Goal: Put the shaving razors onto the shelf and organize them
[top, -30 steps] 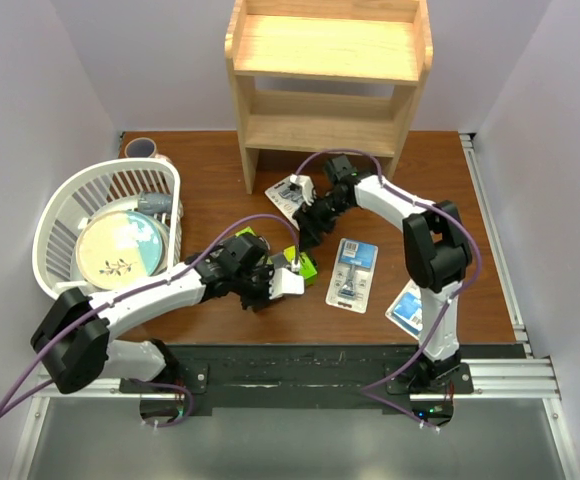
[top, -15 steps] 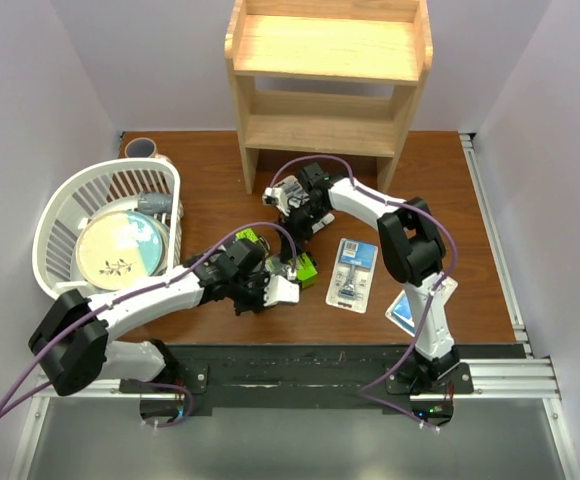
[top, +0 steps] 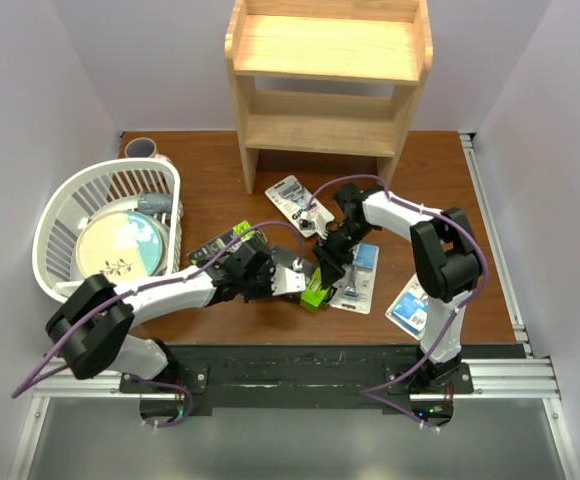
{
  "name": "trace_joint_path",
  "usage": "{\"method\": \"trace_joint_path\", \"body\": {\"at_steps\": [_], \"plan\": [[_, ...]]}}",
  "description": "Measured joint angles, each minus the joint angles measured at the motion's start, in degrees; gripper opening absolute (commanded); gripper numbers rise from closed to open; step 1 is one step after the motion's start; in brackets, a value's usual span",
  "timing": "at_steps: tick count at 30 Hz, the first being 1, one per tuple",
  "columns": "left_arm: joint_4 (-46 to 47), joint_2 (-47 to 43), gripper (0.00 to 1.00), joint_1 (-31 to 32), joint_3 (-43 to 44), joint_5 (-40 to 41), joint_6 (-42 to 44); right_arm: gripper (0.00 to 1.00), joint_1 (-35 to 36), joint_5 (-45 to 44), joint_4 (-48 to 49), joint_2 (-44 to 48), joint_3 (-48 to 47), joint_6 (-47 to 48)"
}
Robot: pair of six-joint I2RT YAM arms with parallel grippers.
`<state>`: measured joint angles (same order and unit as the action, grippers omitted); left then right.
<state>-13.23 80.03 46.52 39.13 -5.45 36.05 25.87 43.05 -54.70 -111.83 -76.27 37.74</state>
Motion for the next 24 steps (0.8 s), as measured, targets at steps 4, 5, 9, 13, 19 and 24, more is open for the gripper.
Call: {"method": "trace_joint_path", "body": {"at_steps": [4,5,9,13,19,24], "plan": [[5.1,6.5,0.0,0.0,3.5,1.7,-3.0,0.67,0.4,0.0,0.3,1.0,2.0,-2.6],[5.6,8.4,0.0,0.0,5.0,2.0,-4.0,0.67,0.4,0.0,0.6,1.1,2.3,-3.5],[7.0,14.7,0.0,-0.1,11.5,2.6,-6.8,0.67,-0.9,-0.5,3.3,1.4,3.3,-8.2],[8.4,15.6,0.07,-0.1,14.1,4.3,-9.9,0.67,-0.9,-2.4,6.0,2.8,4.5,-12.3],[3.7,8.7,0.56,-1.3,14.2,6.1,-17.7,0.68,0.8,-3.6,10.8,5.5,6.7,-18.4],[-1.5,0.0,0.66,-8.0,14.2,-2.1,-31.0,0.68,0.8,-4.5,15.5,7.6,8.4,-25.2]]}}
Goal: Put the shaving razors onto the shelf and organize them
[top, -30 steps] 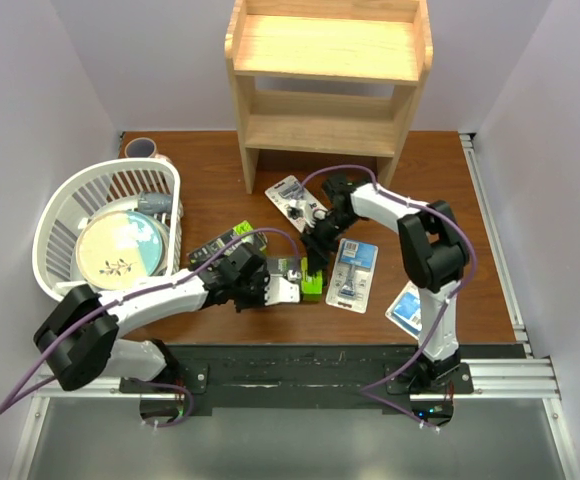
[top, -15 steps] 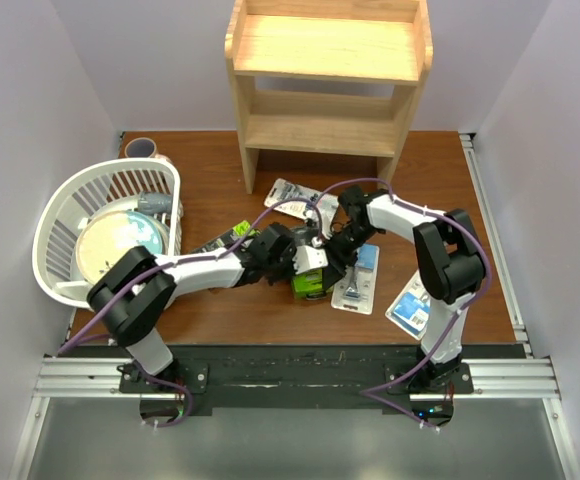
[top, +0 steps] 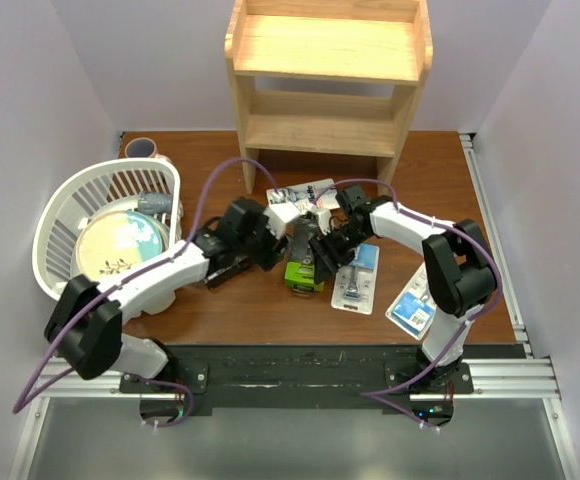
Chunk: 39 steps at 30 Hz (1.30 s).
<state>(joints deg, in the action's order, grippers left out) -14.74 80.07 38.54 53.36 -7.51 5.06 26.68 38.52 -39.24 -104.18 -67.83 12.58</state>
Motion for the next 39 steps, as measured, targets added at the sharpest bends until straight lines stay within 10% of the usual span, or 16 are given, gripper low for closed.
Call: {"method": "trace_joint_path", "body": {"at_steps": [9,21,39], "plan": [[6.4,-2.1,0.59,-4.3,-13.5,-16.3,-22.0,0.68,-0.5,-0.1,9.6,-0.9,1.2,-15.4],[18.6,2.5,0.6,-4.3,-18.8,-17.9,-39.3,0.67,-1.4,0.6,19.5,0.8,9.1,-28.2],[41.3,12.2,0.26,-4.3,-24.0,-18.4,-58.4,0.68,-2.3,2.0,28.2,3.0,15.2,-35.3]]}}
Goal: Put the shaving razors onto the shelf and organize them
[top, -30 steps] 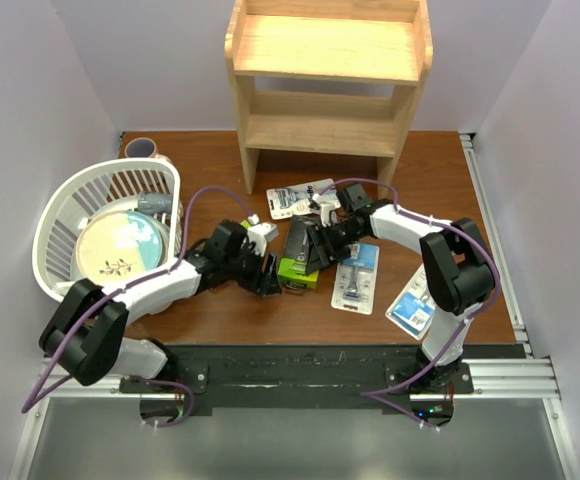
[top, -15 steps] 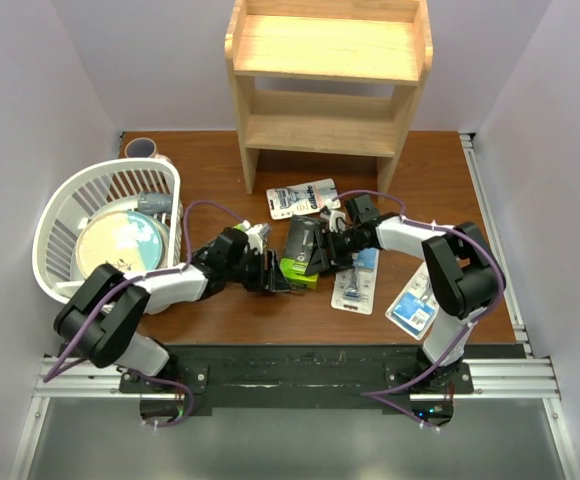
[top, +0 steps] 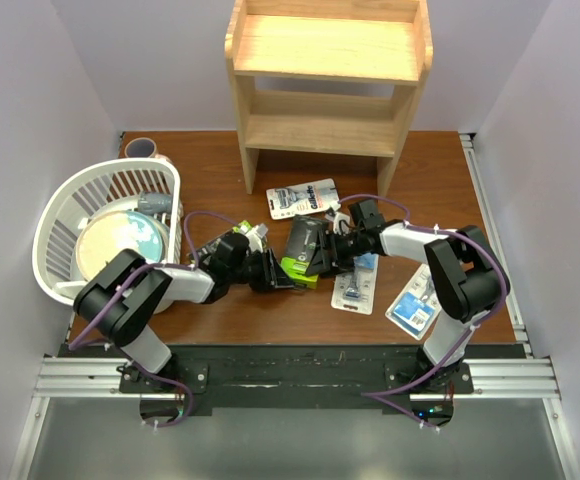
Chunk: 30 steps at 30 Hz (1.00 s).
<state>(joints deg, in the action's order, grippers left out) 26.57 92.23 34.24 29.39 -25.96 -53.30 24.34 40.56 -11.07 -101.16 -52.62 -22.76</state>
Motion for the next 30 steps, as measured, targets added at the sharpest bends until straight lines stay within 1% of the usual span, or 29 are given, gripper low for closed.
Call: {"method": "trace_joint_path", "body": {"at_steps": [2,3,6,12,15,19,22,27,30], "plan": [[1.8,0.4,0.17,0.0,-0.2,-0.8,-1.1,0.68,0.0,0.3,0.3,0.0,0.2,-0.4],[2.8,0.8,0.0,0.0,-0.2,-1.0,-1.3,0.71,-0.1,0.4,0.4,0.0,0.2,-0.5],[4.3,1.7,0.0,-0.1,-0.2,-1.7,-1.9,0.75,-0.5,1.0,-0.1,0.0,0.0,-0.8],[6.0,2.1,0.0,-0.9,0.4,-4.3,-2.0,0.82,-2.8,2.3,-6.5,0.3,-2.1,0.2],[7.0,2.1,0.0,-1.8,1.6,-6.1,-1.8,0.85,-5.3,4.9,-6.6,1.2,-1.3,-2.4],[10.0,2.1,0.0,-2.0,4.0,-9.6,-1.1,0.86,-8.7,9.4,-0.7,2.2,2.5,-11.0],[11.1,2.7,0.0,-1.8,6.1,-11.8,-0.3,0.88,-9.7,12.2,4.1,2.1,4.3,-17.5],[12.8,3.7,0.0,-0.5,7.9,-12.4,0.5,0.91,-10.6,16.1,17.3,-0.1,5.3,-31.3],[13.3,3.8,0.0,0.4,8.7,-12.3,0.6,0.87,-10.8,16.2,21.0,-1.5,5.7,-36.9]]}}
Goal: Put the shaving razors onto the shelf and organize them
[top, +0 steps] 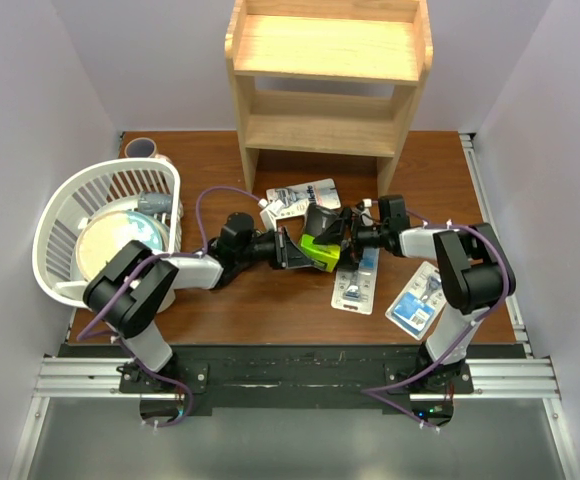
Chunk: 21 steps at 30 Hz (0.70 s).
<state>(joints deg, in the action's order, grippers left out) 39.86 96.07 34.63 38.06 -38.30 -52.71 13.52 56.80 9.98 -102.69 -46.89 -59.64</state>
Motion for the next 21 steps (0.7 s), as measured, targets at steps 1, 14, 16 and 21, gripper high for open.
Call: {"method": "trace_joint_path", "body": {"at_steps": [1,14,16,21], "plan": [[0.0,0.1,0.0,0.2,0.3,0.0,0.0,0.76,-0.1,0.2,1.2,0.0,0.4,-1.5],[-2.5,-1.0,0.0,1.0,3.8,-0.3,7.0,0.36,-2.4,-4.5,-17.2,7.5,-7.9,11.5],[-4.5,-3.0,0.0,1.2,5.3,-0.3,9.9,0.36,-2.5,-5.2,-22.9,9.3,-12.1,16.1],[-12.5,-8.3,0.0,1.4,12.3,0.5,19.0,0.37,-3.3,-5.4,-29.6,14.2,-20.3,20.8]]}}
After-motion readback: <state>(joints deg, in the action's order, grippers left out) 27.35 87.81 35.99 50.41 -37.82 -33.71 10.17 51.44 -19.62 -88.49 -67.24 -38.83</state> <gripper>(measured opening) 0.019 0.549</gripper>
